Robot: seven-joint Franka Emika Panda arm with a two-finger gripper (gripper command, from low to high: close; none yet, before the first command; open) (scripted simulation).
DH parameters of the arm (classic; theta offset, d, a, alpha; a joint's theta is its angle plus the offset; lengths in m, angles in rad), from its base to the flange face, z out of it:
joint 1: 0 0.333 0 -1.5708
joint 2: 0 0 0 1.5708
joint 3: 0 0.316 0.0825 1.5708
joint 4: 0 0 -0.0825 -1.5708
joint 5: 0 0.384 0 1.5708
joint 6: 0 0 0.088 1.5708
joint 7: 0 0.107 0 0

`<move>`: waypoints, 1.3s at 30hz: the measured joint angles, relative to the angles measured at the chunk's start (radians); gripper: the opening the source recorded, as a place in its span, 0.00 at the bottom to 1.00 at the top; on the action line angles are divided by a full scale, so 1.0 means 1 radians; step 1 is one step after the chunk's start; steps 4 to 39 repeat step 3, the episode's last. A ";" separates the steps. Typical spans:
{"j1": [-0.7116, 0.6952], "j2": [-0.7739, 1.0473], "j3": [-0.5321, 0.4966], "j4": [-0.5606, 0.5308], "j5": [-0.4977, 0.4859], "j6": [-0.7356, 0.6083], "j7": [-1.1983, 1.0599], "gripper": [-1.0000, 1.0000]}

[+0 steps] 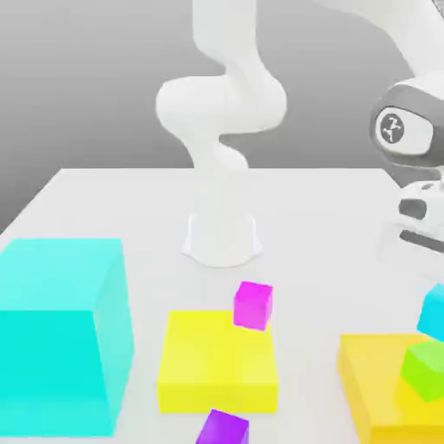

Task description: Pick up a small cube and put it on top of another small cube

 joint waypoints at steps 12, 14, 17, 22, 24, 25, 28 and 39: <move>0.000 0.000 0.000 0.000 0.000 0.000 0.000 1.00; 0.000 0.000 0.000 0.000 0.000 0.000 0.000 1.00; 0.000 0.000 0.000 0.000 0.000 0.000 0.000 1.00; 0.000 0.000 0.000 0.000 0.000 0.000 0.000 1.00; 0.000 0.000 0.000 0.000 0.000 0.000 0.000 1.00; 0.000 0.000 0.000 0.000 0.000 0.000 0.000 1.00; 0.000 0.000 0.000 0.000 0.000 0.000 0.000 1.00; 0.000 0.000 0.000 0.000 0.000 0.000 0.000 1.00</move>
